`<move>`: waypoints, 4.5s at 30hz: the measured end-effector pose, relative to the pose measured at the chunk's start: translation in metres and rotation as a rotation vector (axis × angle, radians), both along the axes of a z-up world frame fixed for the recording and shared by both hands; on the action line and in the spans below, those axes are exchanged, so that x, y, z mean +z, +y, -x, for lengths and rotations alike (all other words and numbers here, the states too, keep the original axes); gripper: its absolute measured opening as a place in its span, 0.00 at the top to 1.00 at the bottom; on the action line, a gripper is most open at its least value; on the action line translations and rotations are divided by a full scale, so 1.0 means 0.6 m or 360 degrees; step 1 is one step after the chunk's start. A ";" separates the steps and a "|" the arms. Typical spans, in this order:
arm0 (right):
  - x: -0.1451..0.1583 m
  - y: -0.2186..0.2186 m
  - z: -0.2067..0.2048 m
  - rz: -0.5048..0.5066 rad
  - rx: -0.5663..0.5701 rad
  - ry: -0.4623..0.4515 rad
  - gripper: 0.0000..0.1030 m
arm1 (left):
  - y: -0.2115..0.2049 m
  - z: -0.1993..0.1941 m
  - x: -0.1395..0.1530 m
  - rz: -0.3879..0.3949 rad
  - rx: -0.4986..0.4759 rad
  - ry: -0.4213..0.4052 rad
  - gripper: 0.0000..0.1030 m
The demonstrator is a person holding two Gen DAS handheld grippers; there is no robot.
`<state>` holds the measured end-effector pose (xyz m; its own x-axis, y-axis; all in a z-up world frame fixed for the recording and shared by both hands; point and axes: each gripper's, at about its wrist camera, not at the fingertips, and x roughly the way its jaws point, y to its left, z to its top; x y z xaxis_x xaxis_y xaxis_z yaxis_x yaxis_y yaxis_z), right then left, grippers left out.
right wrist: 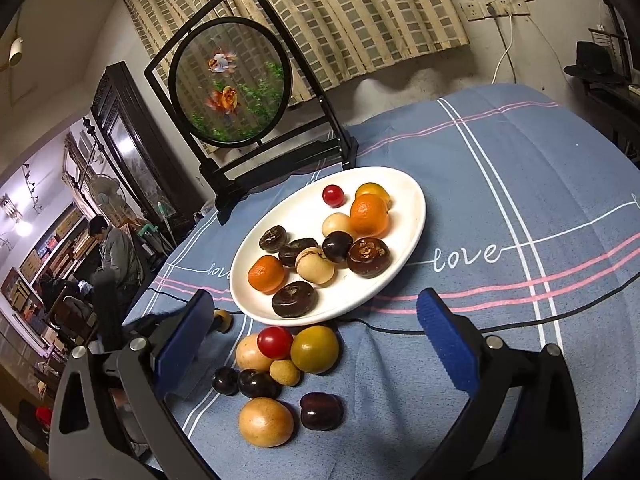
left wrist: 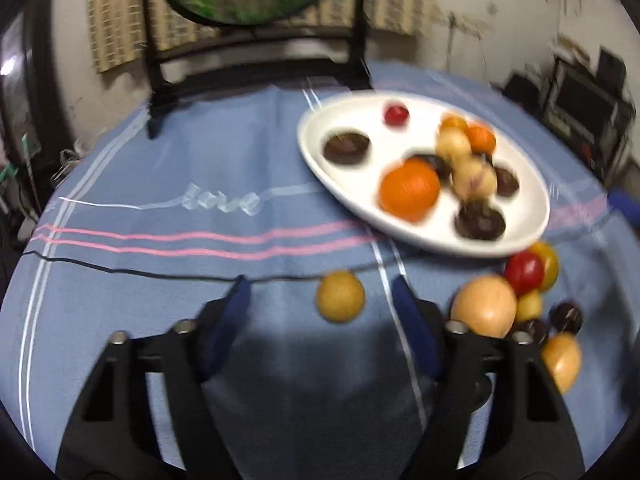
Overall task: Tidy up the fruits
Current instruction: 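Grasp a small yellow-green fruit with the left gripper while the right grasps a red tomato, then carry the yellow-green fruit to the plate with the left gripper while the right carries the tomato, then withdraw both grippers from the plate toward the remaining fruits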
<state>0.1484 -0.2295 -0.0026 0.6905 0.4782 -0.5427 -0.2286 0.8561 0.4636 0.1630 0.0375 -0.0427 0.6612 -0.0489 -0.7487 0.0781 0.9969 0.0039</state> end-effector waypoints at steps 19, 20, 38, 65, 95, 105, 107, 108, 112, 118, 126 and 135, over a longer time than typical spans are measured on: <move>-0.036 0.162 0.029 0.0675 0.0364 -0.0189 0.26 | 0.001 -0.031 -0.013 0.0076 -0.0016 0.0072 0.52; -0.045 0.172 0.023 0.0714 0.0380 -0.0165 0.28 | 0.000 -0.031 -0.013 0.0076 -0.0018 0.0074 0.52; -0.065 0.191 -0.004 0.0730 0.0425 -0.0127 0.72 | -0.005 -0.028 -0.011 0.0120 -0.0060 0.0055 0.74; 0.030 0.083 -0.158 0.0290 0.0146 -0.0168 0.72 | -0.068 -0.164 0.108 0.0246 -0.0031 -0.0212 0.74; -0.008 0.100 -0.221 0.0293 0.0138 -0.0066 0.35 | -0.086 -0.181 0.080 0.0001 0.0023 -0.0321 0.38; 0.009 0.092 -0.123 0.0279 0.0116 -0.0086 0.35 | -0.083 -0.084 0.106 -0.0005 0.0014 -0.0397 0.31; 0.010 0.083 -0.097 0.0254 0.0106 -0.0089 0.35 | -0.071 -0.055 0.107 0.0029 0.0019 -0.0389 0.28; 0.010 0.075 -0.080 0.0221 0.0092 -0.0089 0.34 | -0.064 -0.043 0.107 0.0047 0.0018 -0.0384 0.27; 0.001 0.035 -0.022 0.0094 0.0019 -0.0075 0.28 | -0.037 0.024 0.097 0.0132 0.0025 -0.0366 0.20; -0.005 -0.029 0.048 -0.0035 -0.0173 -0.0066 0.12 | -0.013 0.120 0.060 0.0193 -0.0007 -0.0300 0.16; -0.018 -0.050 0.060 -0.0129 -0.0204 0.0024 0.11 | -0.050 0.133 0.027 0.0086 -0.0158 -0.0162 0.15; -0.020 -0.047 0.061 -0.0138 -0.0204 0.0072 0.11 | -0.073 0.111 0.005 0.0042 -0.0248 -0.0029 0.12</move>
